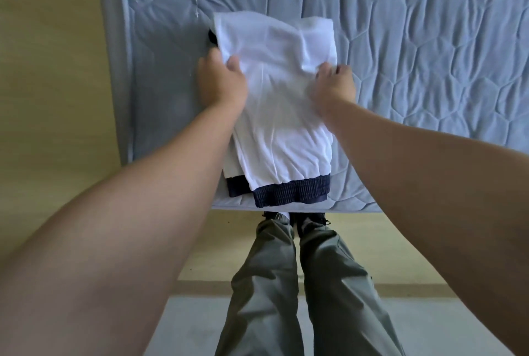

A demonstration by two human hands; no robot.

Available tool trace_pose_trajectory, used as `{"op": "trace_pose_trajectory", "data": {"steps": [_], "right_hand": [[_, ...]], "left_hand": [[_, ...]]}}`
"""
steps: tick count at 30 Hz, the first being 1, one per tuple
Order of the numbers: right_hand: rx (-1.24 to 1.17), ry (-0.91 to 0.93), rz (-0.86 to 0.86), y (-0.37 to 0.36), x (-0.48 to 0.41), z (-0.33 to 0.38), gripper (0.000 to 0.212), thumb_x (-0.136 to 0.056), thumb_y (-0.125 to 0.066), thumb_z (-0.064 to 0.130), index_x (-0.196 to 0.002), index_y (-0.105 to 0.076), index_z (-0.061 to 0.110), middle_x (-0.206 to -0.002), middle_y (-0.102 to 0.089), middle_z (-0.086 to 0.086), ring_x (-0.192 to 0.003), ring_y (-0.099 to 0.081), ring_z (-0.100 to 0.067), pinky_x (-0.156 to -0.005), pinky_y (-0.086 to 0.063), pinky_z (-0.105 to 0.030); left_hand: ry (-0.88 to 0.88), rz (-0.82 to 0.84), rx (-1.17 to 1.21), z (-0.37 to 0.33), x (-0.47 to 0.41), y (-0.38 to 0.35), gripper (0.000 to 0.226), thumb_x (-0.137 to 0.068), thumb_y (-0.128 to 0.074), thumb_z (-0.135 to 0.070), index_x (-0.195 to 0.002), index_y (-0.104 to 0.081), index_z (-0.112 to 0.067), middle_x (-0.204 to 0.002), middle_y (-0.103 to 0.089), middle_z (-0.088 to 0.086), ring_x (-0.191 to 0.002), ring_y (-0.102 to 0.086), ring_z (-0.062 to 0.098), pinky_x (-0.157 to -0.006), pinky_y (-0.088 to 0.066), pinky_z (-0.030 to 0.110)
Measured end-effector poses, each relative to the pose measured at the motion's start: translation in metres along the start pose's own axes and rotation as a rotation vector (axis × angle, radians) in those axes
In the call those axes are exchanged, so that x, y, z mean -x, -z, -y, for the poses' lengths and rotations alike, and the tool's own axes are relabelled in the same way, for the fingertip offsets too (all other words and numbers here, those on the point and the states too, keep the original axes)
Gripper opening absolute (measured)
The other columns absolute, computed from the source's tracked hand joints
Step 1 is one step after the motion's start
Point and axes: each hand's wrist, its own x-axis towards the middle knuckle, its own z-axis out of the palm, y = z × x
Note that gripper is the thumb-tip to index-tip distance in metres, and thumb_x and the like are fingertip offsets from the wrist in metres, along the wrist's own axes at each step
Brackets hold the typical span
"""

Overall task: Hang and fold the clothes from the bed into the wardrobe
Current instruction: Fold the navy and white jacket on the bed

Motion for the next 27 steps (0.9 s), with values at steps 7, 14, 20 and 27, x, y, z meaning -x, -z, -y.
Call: {"op": "trace_pose_trajectory", "data": {"steps": [7, 14, 20, 27], "right_hand": [[-0.032, -0.144, 0.267, 0.025, 0.018, -0.028, 0.071, -0.072, -0.058, 0.080, -0.112, -0.058, 0.021, -0.100, -0.062, 0.007, -0.088, -0.062, -0.015, -0.079, -0.050, -0.032], [-0.317, -0.417, 0.599, 0.047, 0.040, -0.027, 0.082, -0.053, -0.091, 0.059, -0.113, -0.067, 0.010, -0.097, -0.077, -0.006, -0.086, -0.075, -0.024, -0.083, -0.060, -0.043], [-0.415, -0.338, 0.587, 0.111, 0.119, 0.025, 0.082, -0.051, -0.097, 0.039, -0.121, -0.065, 0.010, -0.103, -0.076, -0.010, -0.089, -0.074, -0.031, -0.080, -0.060, -0.048], [-0.324, -0.083, 0.730, 0.165, 0.300, 0.152, 0.070, -0.059, -0.094, 0.033, -0.118, -0.063, 0.013, -0.100, -0.077, -0.005, -0.088, -0.075, -0.025, -0.071, -0.061, -0.041]], "left_hand": [[0.441, 0.220, 0.136, 0.040, 0.001, -0.006, 0.100, -0.071, -0.055, -0.083, -0.139, -0.048, -0.010, -0.140, -0.055, 0.006, -0.126, -0.054, 0.029, -0.105, -0.044, 0.039], [0.522, 0.631, 0.510, 0.061, 0.055, 0.001, 0.081, -0.062, -0.090, -0.053, -0.121, -0.053, -0.012, -0.121, -0.065, 0.001, -0.102, -0.066, 0.019, -0.092, -0.053, 0.034], [0.436, 0.588, 0.750, 0.023, 0.100, 0.110, 0.072, -0.054, -0.091, -0.047, -0.115, -0.066, -0.016, -0.104, -0.076, 0.002, -0.094, -0.074, 0.021, -0.082, -0.058, 0.036], [0.359, 0.439, 0.907, 0.005, 0.180, 0.342, 0.085, -0.050, -0.092, -0.057, -0.122, -0.065, -0.020, -0.120, -0.072, -0.002, -0.114, -0.066, 0.024, -0.100, -0.050, 0.049]]}}
